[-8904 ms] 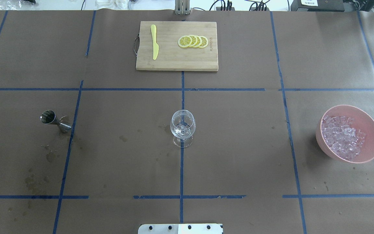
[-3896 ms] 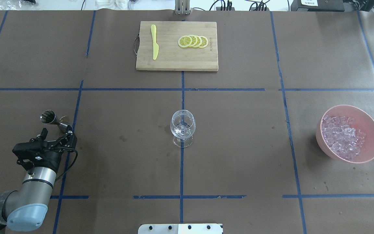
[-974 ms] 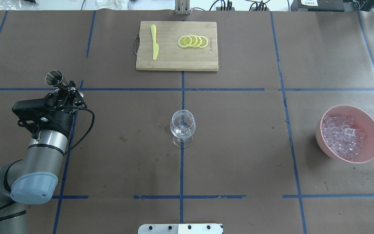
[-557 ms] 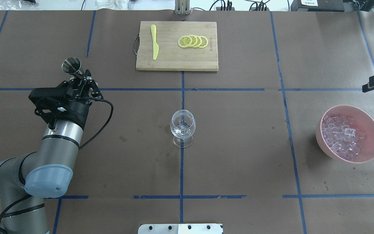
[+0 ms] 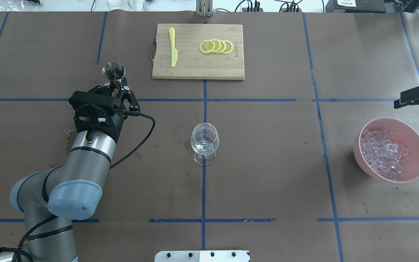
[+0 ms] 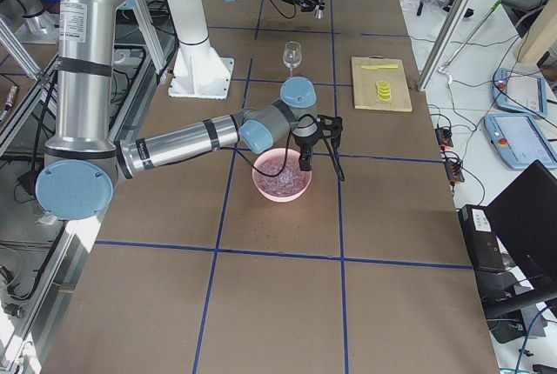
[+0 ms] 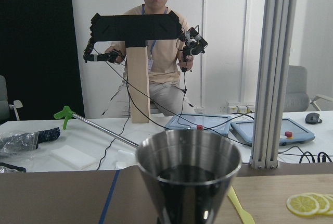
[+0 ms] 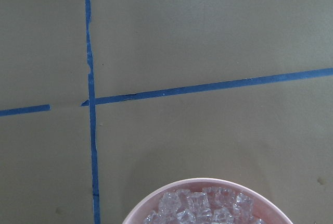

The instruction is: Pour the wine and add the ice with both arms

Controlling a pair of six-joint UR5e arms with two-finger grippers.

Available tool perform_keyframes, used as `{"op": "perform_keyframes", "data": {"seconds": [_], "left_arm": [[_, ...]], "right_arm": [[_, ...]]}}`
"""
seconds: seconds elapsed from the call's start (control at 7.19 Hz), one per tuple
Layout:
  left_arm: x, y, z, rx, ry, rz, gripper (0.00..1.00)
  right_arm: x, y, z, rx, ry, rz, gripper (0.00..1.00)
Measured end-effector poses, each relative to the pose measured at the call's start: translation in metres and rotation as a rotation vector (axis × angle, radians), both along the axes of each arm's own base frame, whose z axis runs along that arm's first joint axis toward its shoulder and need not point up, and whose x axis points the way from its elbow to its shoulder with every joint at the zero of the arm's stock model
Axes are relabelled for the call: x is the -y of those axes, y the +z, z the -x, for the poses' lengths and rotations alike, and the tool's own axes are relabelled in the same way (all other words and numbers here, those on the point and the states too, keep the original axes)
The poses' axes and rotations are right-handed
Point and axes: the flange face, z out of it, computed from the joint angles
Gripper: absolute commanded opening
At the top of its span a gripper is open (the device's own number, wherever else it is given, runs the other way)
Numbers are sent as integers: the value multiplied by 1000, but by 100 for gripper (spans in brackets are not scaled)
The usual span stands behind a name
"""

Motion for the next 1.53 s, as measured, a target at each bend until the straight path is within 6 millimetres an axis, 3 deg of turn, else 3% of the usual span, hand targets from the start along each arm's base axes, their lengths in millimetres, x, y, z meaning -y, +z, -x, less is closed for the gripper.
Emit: {"op": "perform_keyframes", "data": {"seconds": [0.56, 1.11, 1.53], "left_arm": [[-7, -32, -19, 45, 125, -25, 0], [-44, -50, -52, 77, 243, -53, 0], [-66, -53, -66, 175, 260, -101, 0]], "right_arm": [[-39, 17, 12, -35, -37, 18, 100], [-45, 22, 13, -40, -45, 28, 100], [-45, 22, 13, -40, -46, 28, 100]]}}
